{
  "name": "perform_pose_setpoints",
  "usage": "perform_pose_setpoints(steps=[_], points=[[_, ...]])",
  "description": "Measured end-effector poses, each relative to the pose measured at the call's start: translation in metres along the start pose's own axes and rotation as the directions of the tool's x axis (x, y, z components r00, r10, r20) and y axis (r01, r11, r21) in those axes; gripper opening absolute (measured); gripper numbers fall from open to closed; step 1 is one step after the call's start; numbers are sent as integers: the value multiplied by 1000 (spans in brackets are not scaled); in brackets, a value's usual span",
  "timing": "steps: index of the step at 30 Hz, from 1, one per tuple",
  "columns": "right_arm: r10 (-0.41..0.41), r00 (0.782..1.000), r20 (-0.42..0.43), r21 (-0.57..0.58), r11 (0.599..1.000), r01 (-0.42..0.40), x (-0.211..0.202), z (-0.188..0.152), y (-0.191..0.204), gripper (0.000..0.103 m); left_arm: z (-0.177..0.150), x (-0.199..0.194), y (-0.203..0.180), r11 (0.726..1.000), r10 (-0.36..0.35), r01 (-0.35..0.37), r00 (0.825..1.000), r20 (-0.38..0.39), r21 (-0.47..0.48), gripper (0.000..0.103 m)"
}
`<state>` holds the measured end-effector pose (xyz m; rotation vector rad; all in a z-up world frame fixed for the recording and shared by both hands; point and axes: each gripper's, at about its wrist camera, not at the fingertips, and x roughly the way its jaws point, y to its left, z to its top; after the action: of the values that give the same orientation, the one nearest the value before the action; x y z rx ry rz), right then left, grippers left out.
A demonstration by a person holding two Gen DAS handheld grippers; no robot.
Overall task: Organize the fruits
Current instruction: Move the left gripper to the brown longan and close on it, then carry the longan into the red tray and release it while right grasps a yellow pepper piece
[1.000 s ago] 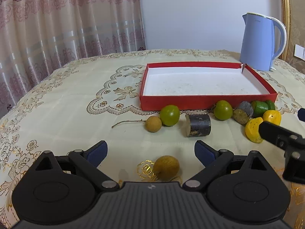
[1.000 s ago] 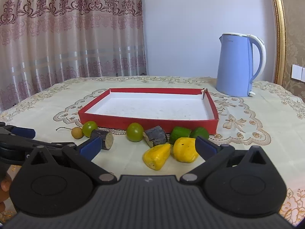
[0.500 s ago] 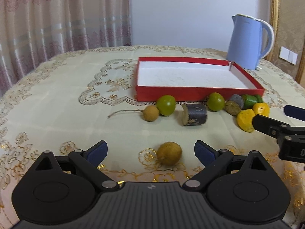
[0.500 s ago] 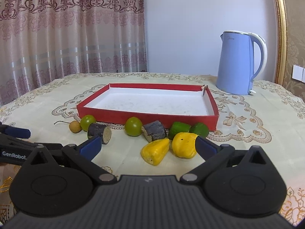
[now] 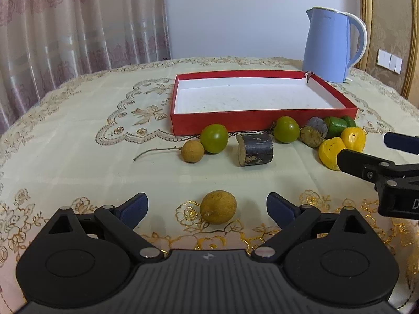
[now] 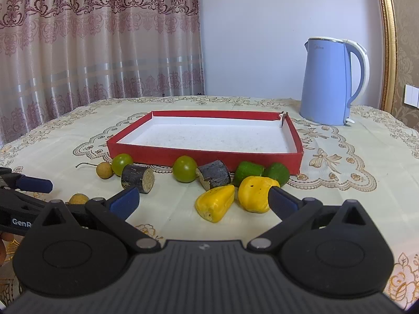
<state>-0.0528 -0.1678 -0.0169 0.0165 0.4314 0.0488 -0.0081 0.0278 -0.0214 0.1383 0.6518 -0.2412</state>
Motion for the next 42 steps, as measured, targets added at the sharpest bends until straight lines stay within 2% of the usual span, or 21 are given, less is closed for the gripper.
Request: perform_pose_setpoints(steps=[2, 5, 7, 11, 12, 18, 25, 34, 36, 41, 42], points=[[-3, 1000, -2, 2, 1000, 3, 0, 0, 0, 103, 1, 1, -1, 1000, 10, -10, 1000, 1, 7, 94], [-10, 1000, -4, 7, 1000, 10, 0, 0, -2, 103, 1, 3, -1, 1000, 6, -6, 1000, -14, 4, 83], [-14, 1000, -1, 7, 1000, 14, -1, 0, -3, 103, 1, 6, 0, 1000, 10, -10, 999, -33, 0, 68], [-22, 1000, 1, 7, 1000, 22, -1, 1, -4, 103, 0, 10, 5, 1000, 0, -2, 999, -51, -27, 45], [-25, 1000, 1, 4, 1000, 25, -2, 1, -4, 103, 0, 9, 5, 999, -10, 8, 999, -50, -33, 30], [-79, 997, 13, -52, 995, 80, -5, 0, -2, 103, 0, 6, 5, 999, -16, 14, 999, -32, -40, 29], [-97, 995, 1, -44, 994, 97, -6, 0, -20, 103, 7, -12, 4, 999, -34, 36, 997, 65, -35, 29], [-97, 995, -26, -80, 992, 95, 2, -2, -21, 103, 9, -10, 6, 998, -30, 33, 998, 60, -50, 29], [-99, 995, -32, -89, 991, 95, 4, -1, -23, 91, 9, -10, 6, 998, -27, 30, 998, 60, -50, 29], [-71, 995, -66, -67, 996, 66, 9, 3, -30, 76, 8, -8, 6, 998, -19, 21, 998, 56, -51, 29], [-52, 996, -71, -72, 996, 47, 10, 3, -27, 69, 8, -7, 6, 998, -19, 22, 998, 54, -51, 29]])
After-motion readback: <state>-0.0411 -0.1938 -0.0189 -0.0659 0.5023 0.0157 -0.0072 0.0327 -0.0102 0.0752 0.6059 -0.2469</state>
